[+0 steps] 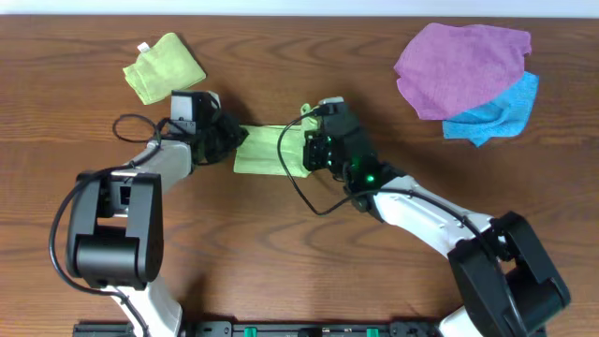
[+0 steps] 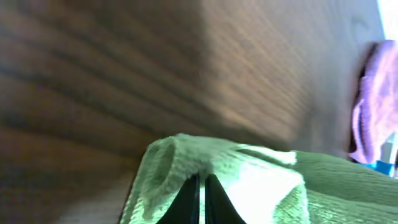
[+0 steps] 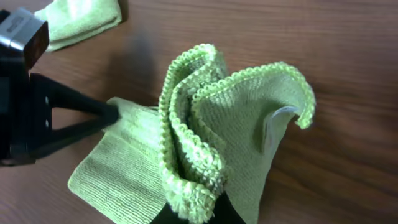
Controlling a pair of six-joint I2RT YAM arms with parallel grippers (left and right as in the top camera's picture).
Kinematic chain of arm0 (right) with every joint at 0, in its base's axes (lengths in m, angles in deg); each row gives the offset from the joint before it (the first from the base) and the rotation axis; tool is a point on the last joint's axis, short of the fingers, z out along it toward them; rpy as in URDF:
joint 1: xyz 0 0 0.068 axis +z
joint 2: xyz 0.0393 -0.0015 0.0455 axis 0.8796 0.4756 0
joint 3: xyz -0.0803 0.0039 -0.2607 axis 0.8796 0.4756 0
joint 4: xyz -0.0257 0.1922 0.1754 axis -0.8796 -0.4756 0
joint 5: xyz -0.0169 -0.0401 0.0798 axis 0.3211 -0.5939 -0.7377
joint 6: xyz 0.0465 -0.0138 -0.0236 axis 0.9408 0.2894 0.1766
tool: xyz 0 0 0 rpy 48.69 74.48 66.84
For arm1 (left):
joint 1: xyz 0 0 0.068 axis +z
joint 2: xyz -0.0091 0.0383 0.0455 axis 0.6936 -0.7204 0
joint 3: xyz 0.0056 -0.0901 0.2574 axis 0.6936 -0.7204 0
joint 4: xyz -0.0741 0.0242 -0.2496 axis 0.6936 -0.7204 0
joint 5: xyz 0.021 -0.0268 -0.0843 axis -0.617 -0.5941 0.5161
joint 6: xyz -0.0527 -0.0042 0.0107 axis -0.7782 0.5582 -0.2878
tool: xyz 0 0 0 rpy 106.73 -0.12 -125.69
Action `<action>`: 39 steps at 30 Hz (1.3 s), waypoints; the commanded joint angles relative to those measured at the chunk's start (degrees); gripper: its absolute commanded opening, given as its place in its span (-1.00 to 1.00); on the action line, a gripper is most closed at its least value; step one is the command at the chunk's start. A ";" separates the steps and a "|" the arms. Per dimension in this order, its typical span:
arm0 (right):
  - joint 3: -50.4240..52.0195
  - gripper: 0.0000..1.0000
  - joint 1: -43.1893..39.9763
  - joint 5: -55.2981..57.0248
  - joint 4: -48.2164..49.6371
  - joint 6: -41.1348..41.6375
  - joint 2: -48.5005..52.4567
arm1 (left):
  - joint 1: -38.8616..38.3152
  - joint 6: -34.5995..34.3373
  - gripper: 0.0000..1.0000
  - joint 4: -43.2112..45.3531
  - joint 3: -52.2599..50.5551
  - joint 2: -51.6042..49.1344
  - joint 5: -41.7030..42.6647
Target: Fold the cloth
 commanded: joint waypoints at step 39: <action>-16.90 -0.99 6.08 -0.44 -8.85 -5.11 8.59 | 9.03 9.84 -0.88 -10.78 3.19 9.03 -2.69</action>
